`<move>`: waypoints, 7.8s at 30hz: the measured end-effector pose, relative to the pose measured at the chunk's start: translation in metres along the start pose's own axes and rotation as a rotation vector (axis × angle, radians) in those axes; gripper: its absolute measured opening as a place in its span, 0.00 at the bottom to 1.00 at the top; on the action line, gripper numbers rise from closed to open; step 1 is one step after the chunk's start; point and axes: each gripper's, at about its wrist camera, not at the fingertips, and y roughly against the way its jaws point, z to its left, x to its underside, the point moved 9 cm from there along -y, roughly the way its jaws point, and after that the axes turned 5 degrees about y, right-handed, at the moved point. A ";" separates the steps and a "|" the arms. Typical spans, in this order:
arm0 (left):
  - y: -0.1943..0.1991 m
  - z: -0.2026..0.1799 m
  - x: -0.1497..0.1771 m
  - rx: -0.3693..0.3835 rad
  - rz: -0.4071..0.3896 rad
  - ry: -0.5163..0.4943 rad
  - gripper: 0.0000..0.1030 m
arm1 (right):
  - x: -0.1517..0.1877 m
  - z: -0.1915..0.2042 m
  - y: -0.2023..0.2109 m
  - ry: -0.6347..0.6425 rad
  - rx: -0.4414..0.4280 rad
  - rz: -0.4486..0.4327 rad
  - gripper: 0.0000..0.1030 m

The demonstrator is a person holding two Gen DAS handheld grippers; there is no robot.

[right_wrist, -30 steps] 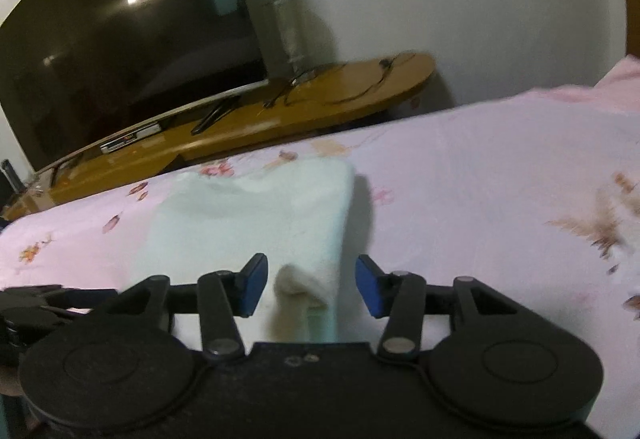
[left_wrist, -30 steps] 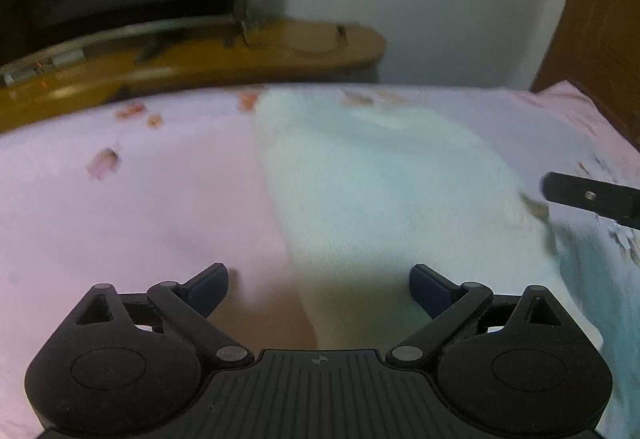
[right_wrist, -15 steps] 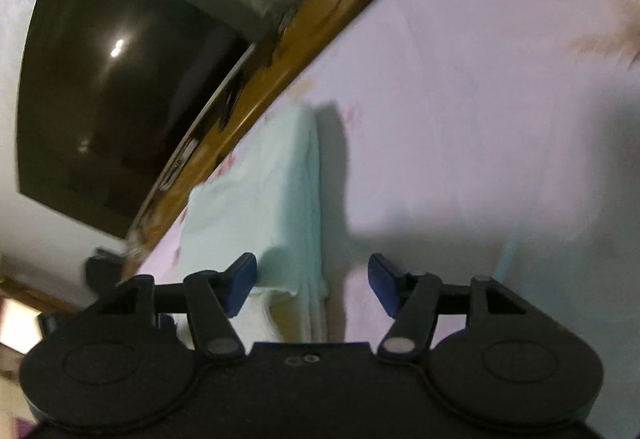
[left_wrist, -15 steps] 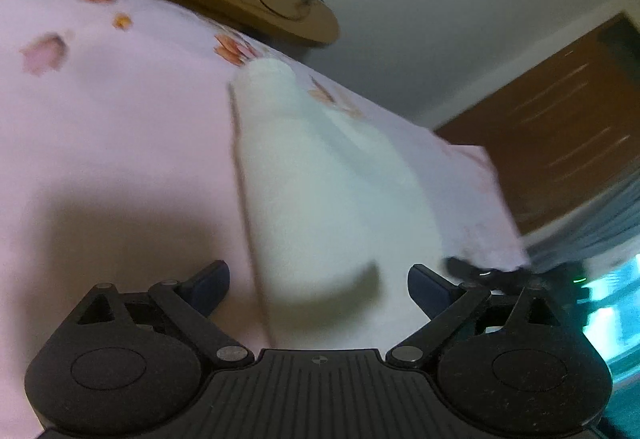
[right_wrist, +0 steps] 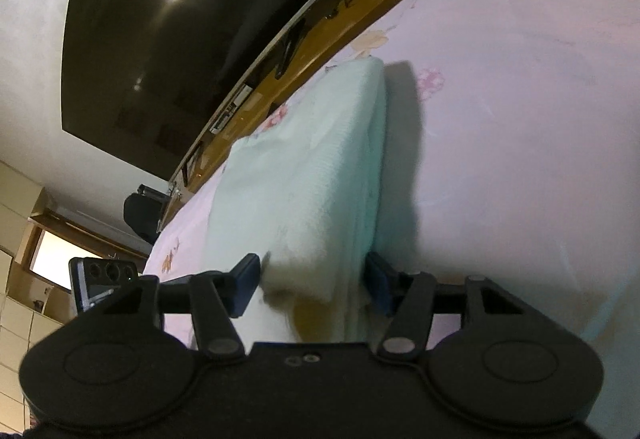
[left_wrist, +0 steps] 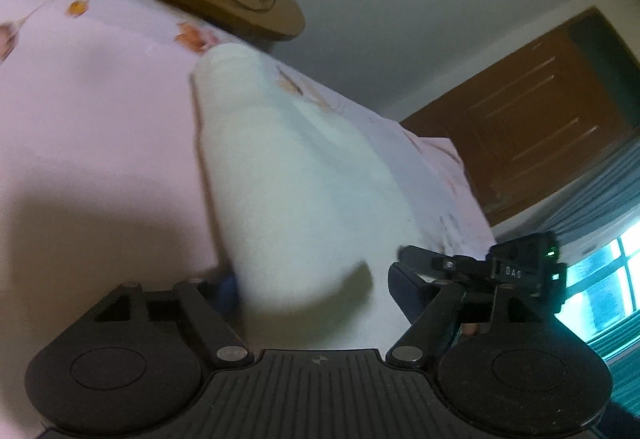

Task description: Fold small clothes

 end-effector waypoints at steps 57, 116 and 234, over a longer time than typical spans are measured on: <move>0.337 0.106 0.174 -0.437 -0.349 0.176 0.78 | 0.184 0.197 -0.032 0.193 -0.140 0.286 0.24; 0.417 -0.170 0.336 -0.794 -0.541 -0.267 1.00 | 0.307 0.355 0.240 0.578 0.446 -0.267 0.84; 0.415 -0.182 0.336 -0.763 -0.558 -0.346 1.00 | 0.301 0.345 0.230 0.520 0.423 -0.236 0.86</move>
